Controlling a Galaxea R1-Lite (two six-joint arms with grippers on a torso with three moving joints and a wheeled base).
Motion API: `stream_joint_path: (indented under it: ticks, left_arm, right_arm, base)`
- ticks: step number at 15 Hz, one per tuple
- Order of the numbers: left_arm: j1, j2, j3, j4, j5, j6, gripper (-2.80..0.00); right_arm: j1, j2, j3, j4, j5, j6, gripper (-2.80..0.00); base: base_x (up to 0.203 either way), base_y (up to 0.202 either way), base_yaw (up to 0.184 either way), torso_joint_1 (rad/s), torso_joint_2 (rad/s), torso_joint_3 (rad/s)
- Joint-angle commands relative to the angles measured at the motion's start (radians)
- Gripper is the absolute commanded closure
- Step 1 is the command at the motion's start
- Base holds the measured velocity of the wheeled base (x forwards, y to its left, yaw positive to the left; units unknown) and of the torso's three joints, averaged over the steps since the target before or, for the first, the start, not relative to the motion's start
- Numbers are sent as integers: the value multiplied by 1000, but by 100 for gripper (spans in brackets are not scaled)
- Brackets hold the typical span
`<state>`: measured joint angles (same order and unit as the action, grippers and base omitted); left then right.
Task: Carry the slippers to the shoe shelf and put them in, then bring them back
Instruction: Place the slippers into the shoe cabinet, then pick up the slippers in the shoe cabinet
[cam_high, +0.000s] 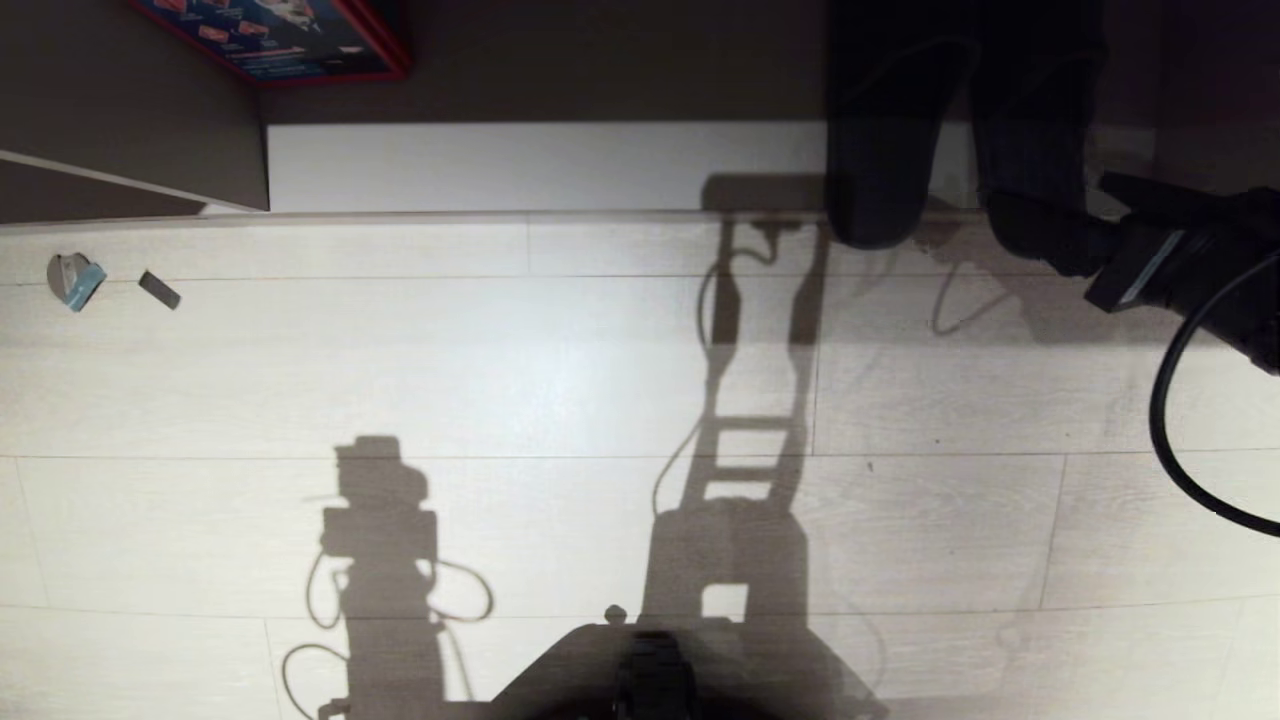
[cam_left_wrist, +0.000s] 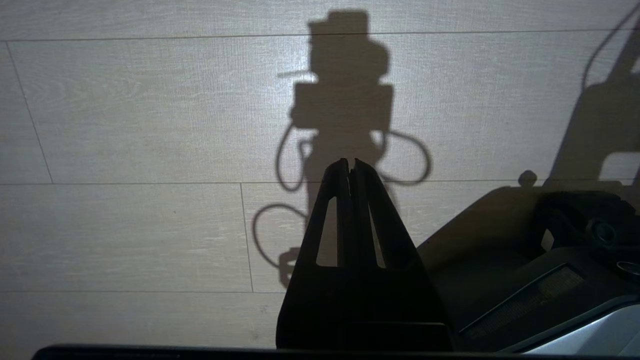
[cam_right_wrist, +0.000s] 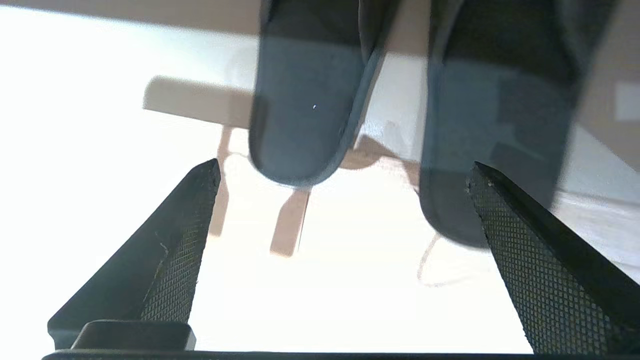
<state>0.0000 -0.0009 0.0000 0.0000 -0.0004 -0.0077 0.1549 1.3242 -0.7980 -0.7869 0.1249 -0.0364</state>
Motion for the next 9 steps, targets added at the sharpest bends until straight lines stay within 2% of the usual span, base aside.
stream_joint_path:
  ticks: [1,8,9]
  left_arm:
    - [0,0,0,0,0,-1,0]
    - [0,1,0,0,0,0,0]
    - [0,1,0,0,0,0,0]
  right_arm:
    - [1,-129,61,0,-4,-4,-280]
    - [0,-557,261,198,-61,-27,-280]
    - [0,-604,282,225,-64,-26,0]
  base:
    - [0,0,0,0,0,0]
    - [0,0,0,0,0,0]
    - [0,0,0,0,0,0]
